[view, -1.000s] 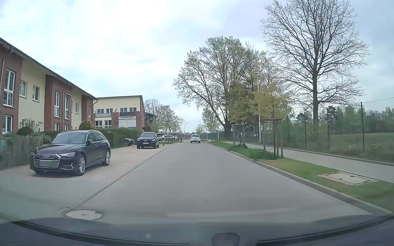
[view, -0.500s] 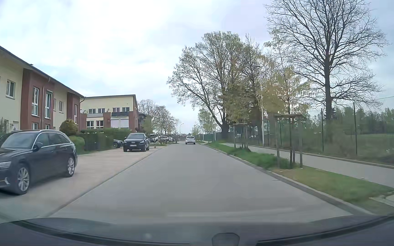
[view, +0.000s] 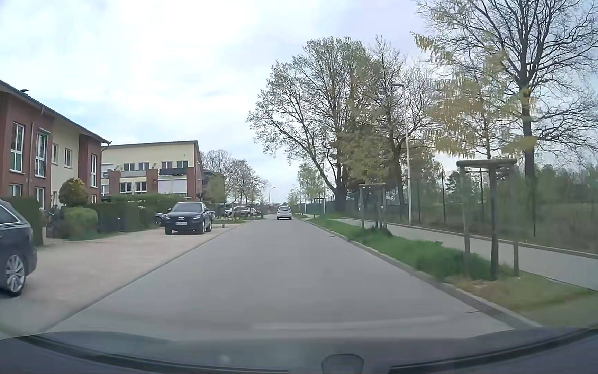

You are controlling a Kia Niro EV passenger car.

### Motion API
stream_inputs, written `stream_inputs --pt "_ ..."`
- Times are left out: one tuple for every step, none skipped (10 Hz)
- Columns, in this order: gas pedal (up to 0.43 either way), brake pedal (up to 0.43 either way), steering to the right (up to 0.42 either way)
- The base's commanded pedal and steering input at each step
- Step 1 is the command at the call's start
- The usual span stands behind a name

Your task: Follow the waypoints while adhering to traffic rules and regulations

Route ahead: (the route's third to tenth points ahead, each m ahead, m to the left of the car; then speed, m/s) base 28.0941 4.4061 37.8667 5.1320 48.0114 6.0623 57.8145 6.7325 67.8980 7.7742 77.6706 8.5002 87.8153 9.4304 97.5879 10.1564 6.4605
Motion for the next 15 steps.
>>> stream_inputs --pt "0.138 0.0 -0.003" --pt "0.15 0.0 -0.008" --pt "0.15 0.0 -0.011" --pt "0.15 0.0 -0.014" --pt "0.15 0.0 -0.015" --pt "0.15 0.0 -0.017" --pt "0.15 0.0 -0.02" --pt "0.15 0.0 -0.021" --pt "0.15 0.0 -0.022" --pt "0.15 0.0 -0.023" --pt "0.15 0.0 -0.023" --pt "0.15 0.0 -0.024" --pt "0.15 0.0 -0.025" --pt "0.15 0.0 -0.025" --pt "0.15 0.0 -0.025"
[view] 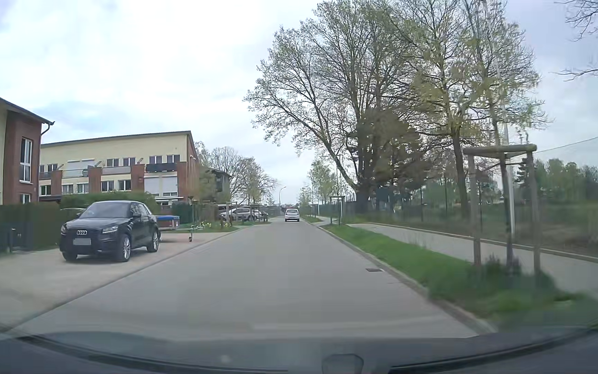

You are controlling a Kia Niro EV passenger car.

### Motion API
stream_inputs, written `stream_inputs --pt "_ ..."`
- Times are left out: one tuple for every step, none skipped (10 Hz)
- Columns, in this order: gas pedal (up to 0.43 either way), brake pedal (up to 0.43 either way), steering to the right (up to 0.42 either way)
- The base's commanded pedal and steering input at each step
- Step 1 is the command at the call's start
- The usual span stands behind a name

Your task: Follow the waypoints while adhering to traffic rules and regulations

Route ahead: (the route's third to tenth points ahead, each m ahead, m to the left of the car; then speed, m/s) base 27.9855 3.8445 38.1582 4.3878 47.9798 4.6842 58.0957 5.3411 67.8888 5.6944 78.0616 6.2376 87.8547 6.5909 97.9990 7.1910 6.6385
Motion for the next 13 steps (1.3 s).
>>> stream_inputs --pt "0.15 0.0 -0.025" --pt "0.15 0.0 -0.025" --pt "0.15 0.0 -0.024" --pt "0.15 0.0 -0.023" --pt "0.15 0.0 -0.022" --pt "0.15 0.0 -0.022" --pt "0.15 0.0 -0.022" --pt "0.138 0.0 -0.02" --pt "0.138 0.0 -0.02" --pt "0.138 0.0 -0.019" --pt "0.138 0.0 -0.019" --pt "0.138 0.0 -0.017" --pt "0.138 0.0 -0.017"
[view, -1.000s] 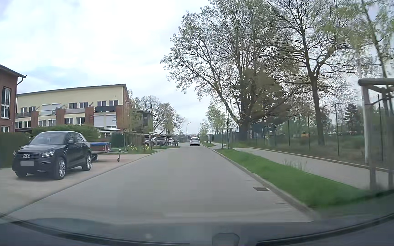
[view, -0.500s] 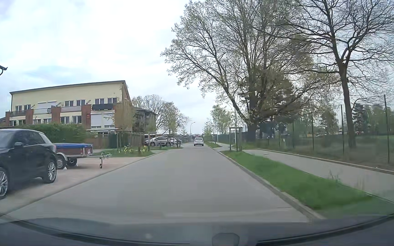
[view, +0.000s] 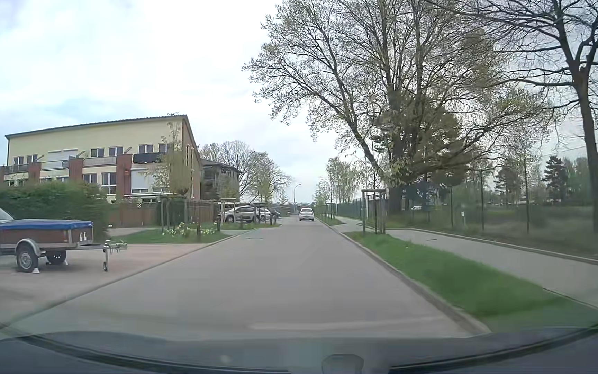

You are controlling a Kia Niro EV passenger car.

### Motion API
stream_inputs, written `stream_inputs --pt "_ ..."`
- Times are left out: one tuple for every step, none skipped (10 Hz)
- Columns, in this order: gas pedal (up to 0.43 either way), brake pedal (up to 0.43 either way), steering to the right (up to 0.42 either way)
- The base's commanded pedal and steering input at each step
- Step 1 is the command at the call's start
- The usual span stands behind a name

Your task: Follow the waypoints while adhering to traffic rules and regulations

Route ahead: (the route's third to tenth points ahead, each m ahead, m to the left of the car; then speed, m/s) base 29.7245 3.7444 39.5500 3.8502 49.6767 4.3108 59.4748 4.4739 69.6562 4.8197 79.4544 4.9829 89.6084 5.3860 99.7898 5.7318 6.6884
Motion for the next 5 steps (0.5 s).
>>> stream_inputs --pt "0.138 0.0 -0.016" --pt "0.138 0.0 -0.016" --pt "0.138 0.0 -0.015" --pt "0.138 0.0 -0.011" --pt "0.138 0.0 -0.006"
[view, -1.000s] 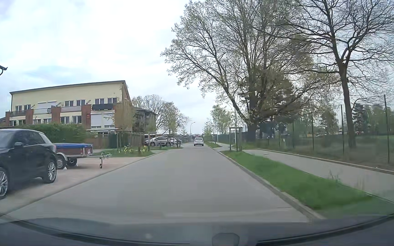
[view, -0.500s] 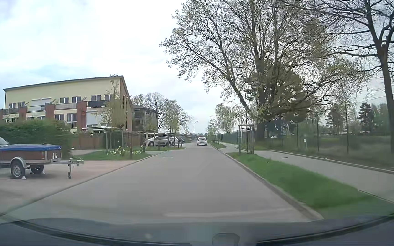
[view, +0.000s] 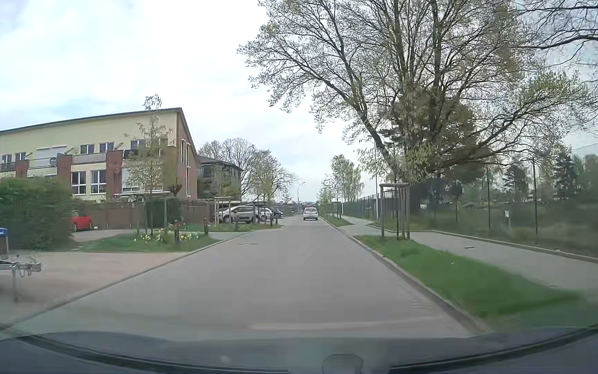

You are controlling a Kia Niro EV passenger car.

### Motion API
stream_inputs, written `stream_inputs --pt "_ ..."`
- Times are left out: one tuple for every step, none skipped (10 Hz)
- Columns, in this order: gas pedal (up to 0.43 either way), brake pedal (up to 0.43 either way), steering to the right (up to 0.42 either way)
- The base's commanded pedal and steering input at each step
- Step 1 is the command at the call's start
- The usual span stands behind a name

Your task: Follow the waypoints while adhering to traffic rules and regulations

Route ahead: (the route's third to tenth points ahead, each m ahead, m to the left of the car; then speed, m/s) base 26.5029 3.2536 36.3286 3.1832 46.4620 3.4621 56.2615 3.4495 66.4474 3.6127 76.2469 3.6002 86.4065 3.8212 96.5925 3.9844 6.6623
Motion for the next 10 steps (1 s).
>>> stream_inputs --pt "0.138 0.0 -0.006" --pt "0.138 0.0 -0.005" --pt "0.138 0.0 -0.003" --pt "0.138 0.0 -0.003" --pt "0.13 0.0 -0.002" --pt "0.13 0.0 -0.002" --pt "0.13 0.0 -0.001" --pt "0.13 0.0 0.0" --pt "0.13 0.0 0.0" --pt "0.13 0.0 -0.001"
